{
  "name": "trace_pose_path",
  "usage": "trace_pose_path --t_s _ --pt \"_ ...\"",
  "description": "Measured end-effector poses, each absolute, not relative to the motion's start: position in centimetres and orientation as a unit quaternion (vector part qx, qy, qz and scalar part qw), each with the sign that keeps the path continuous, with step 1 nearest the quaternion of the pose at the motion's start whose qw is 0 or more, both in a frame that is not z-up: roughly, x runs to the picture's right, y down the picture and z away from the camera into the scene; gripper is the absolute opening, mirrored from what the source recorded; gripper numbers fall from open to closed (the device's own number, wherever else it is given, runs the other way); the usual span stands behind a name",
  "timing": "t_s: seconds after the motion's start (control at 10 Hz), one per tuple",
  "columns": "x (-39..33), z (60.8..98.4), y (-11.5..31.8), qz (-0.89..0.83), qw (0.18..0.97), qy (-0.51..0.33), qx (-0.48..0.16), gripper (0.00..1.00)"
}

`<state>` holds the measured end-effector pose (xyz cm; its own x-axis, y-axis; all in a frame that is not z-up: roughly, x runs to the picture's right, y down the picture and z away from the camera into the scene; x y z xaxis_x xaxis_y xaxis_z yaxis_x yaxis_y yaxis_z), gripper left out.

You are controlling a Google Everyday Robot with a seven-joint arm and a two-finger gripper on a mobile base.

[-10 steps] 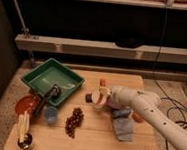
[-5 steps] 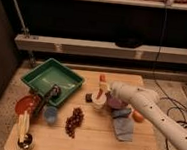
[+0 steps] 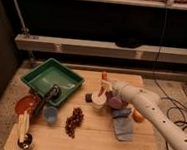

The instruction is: Place pepper in paper cup

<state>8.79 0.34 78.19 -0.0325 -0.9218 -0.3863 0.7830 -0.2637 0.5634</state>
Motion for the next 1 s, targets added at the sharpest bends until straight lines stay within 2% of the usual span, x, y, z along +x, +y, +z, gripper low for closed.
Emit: trace_pose_path --t_s 0.4,0.6,0.7,0.9,1.0 --pt "8.76 78.21 0.39 -0.712 0.600 -0.100 0.352 0.02" --pt "8.55 78.72 0.80 -0.704 0.616 -0.135 0.327 0.15" --pt "8.43 78.85 0.93 -0.699 0.623 -0.150 0.317 0.17" --pt "8.60 78.87 1.02 -0.698 0.625 -0.151 0.315 0.17" --pt "8.64 78.90 1.07 -0.698 0.625 -0.152 0.314 0.11"
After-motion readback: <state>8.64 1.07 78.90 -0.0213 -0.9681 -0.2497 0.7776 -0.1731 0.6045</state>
